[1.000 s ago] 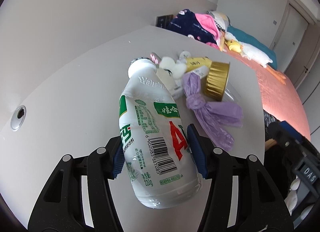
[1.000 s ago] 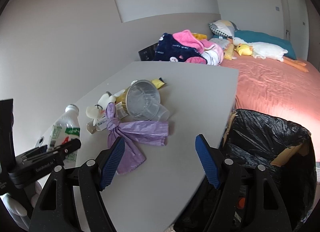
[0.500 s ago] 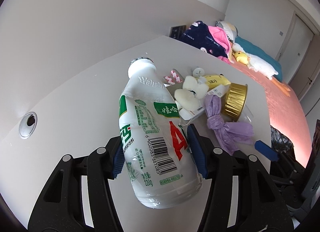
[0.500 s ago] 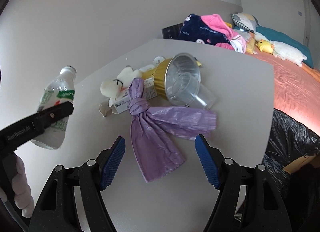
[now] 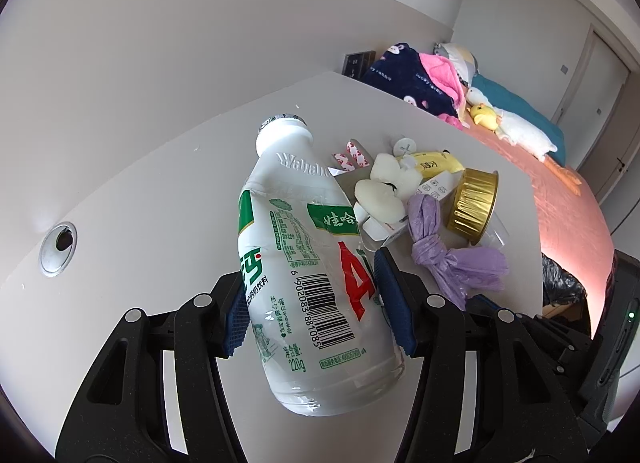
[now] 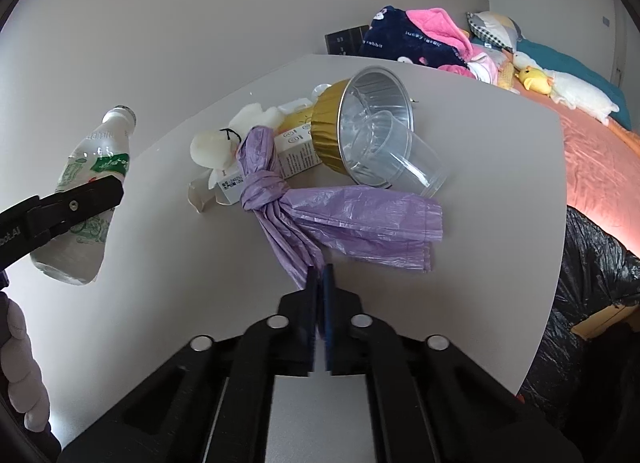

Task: Collect trash
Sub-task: 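Lift the AD bottle with the left gripper while the right gripper grasps the purple bag, then carry the bottle and purple bag over the bin and open both grippers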

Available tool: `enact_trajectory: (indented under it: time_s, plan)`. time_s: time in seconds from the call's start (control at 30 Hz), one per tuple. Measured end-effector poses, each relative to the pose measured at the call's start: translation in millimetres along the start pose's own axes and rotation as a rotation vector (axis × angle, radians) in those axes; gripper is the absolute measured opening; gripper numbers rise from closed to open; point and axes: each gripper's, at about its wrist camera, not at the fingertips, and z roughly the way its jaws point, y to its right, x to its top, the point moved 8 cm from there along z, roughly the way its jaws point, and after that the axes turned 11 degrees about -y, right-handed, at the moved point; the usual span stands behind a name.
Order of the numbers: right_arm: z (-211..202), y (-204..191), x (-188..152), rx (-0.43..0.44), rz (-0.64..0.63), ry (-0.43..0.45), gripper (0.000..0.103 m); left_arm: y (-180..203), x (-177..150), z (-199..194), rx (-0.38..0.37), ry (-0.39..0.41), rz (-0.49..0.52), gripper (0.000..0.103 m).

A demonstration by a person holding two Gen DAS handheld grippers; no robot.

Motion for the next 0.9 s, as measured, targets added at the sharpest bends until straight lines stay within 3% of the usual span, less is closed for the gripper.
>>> enact_trajectory:
  time_s: [0.4, 0.9]
  plan:
    - [-73.5, 16.0, 2.4, -0.031, 0.027, 0.164, 0.001, 27.1, -0.5, -23.7, -0.033, 0.049, 0.055, 0.055]
    - [-154.6, 86.1, -13.8, -0.116, 0.161, 0.306, 0.001, 107.1, -9.4, -45.8, -0.125, 0.08, 0.179, 0.055]
